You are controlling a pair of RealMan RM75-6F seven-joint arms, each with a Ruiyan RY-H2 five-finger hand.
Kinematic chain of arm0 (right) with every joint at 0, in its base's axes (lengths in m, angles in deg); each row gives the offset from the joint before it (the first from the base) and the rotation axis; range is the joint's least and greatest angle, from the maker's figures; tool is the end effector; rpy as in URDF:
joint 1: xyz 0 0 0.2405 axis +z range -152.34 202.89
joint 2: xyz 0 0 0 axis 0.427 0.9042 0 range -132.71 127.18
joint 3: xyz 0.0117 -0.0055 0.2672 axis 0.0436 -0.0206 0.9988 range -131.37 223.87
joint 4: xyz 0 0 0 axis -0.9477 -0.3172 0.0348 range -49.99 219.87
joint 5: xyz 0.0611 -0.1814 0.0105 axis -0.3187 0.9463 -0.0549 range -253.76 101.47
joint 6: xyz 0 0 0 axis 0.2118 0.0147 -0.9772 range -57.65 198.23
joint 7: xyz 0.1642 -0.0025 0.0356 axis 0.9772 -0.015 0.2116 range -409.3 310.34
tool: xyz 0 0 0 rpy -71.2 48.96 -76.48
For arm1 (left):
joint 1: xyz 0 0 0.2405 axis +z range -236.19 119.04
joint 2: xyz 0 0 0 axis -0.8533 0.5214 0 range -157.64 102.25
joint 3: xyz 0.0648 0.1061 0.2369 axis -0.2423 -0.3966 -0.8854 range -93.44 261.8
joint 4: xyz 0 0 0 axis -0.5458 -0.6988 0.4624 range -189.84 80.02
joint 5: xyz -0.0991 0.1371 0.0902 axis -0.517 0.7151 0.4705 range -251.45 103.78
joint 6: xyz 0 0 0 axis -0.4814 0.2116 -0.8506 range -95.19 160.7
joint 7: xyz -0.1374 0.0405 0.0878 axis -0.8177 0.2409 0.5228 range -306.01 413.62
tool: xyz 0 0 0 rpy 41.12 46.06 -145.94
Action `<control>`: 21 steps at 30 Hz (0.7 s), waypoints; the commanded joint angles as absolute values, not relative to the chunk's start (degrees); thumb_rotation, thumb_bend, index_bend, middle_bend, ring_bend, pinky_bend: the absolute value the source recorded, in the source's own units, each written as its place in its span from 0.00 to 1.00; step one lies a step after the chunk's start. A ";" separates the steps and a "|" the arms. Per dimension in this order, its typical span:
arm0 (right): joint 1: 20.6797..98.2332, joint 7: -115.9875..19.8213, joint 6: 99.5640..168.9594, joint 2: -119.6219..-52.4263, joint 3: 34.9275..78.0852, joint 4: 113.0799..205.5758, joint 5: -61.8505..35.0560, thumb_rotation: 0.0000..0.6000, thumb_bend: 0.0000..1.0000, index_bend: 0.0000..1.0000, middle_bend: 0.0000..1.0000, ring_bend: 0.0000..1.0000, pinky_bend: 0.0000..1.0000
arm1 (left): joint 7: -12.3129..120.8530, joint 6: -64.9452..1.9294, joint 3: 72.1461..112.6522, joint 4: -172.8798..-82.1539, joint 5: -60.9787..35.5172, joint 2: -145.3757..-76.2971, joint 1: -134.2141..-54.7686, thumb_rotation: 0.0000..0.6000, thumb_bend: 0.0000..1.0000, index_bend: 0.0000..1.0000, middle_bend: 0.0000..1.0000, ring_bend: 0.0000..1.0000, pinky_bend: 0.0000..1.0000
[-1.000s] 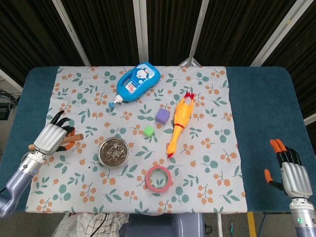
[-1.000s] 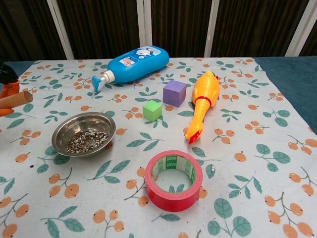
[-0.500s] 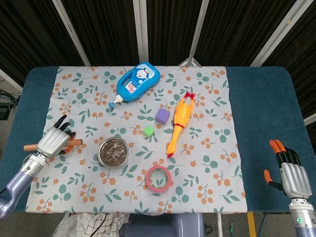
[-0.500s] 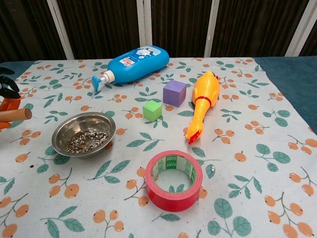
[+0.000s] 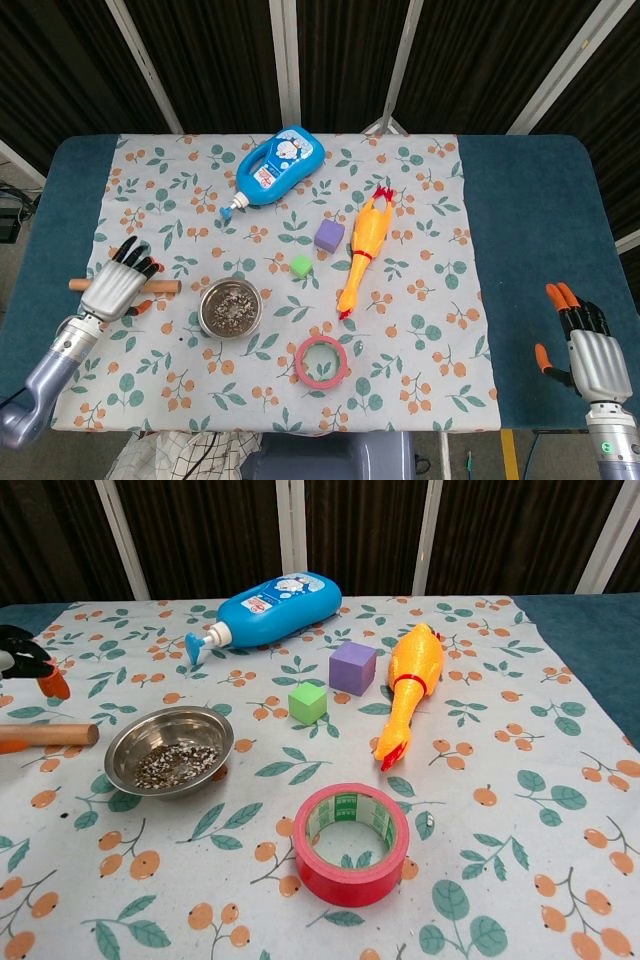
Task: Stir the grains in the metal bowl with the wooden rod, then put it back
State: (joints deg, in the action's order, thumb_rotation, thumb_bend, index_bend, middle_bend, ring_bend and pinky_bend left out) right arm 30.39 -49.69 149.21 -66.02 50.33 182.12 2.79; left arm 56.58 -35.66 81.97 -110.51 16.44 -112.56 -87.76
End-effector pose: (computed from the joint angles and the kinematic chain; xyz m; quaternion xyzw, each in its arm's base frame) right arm -0.3211 -0.2069 0.1712 0.5634 -0.4591 0.3652 0.5818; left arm -0.3013 0.3379 0.0626 -0.7851 -0.2114 -0.2907 0.5045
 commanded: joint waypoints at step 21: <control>30.38 -53.83 152.71 -67.82 50.69 178.61 5.76 1.00 0.47 0.00 0.00 0.00 0.00 | 58.72 -57.97 85.09 -140.67 9.84 -98.69 -71.99 1.00 0.26 0.08 0.03 0.00 0.00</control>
